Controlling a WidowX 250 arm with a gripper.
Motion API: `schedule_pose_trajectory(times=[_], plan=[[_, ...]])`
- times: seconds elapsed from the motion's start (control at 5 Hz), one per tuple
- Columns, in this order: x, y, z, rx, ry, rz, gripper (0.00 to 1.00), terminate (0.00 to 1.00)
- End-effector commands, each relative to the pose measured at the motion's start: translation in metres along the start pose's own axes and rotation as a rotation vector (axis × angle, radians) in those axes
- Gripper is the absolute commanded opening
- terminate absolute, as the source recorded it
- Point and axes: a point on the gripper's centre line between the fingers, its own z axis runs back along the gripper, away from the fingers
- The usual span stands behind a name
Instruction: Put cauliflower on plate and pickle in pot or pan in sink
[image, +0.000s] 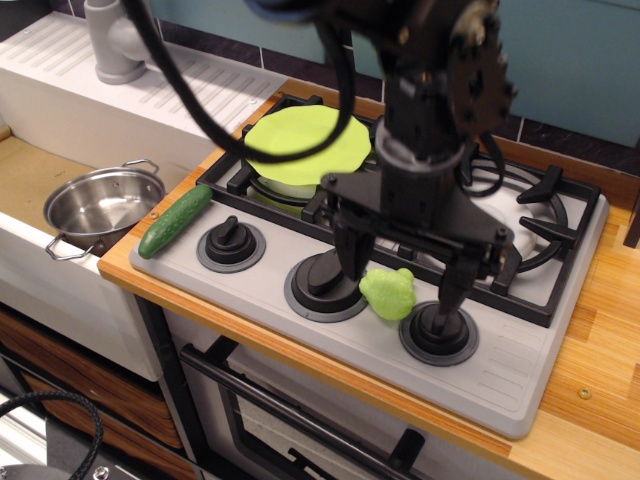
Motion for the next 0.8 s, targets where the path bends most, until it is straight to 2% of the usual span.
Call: schedule_pose_trajectory(times=[0.0,0.2,0.6], plan=[[0.007,-0.005,-0.008,-0.048,-0.063,-0.013,1.0,0.0],[0.005,-0.004,-0.009,-0.046,-0.07,-0.017,1.0,0.0],[0.011,0.01,-0.006,-0.036,-0.146,-0.056,1.0,0.0]])
